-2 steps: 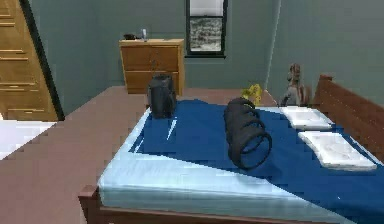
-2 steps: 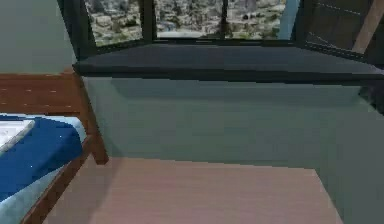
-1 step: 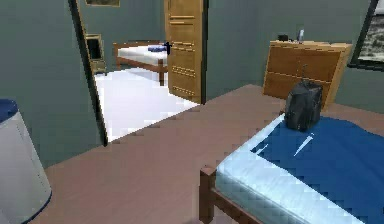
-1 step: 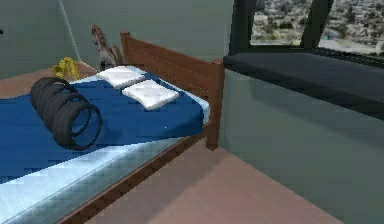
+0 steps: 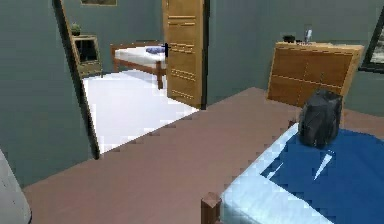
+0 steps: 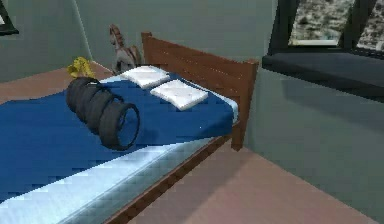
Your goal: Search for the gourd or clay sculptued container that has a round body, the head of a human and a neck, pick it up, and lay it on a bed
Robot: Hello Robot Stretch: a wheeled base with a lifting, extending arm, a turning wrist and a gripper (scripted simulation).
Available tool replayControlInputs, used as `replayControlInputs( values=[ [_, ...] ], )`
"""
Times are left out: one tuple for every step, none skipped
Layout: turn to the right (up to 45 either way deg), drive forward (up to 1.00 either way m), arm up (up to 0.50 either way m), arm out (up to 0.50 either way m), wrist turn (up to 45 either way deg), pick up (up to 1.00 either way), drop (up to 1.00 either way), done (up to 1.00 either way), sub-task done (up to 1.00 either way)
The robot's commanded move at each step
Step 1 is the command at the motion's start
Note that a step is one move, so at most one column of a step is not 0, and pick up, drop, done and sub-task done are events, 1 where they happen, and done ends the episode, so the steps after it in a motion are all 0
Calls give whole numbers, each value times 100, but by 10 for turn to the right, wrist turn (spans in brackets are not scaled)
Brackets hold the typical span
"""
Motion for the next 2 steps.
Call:
replayControlInputs(
  values=[
    [-180,0,0,0,0,0,0,0,0],
    [0,70,0,0,0,0,0,0,0]
  ],
)
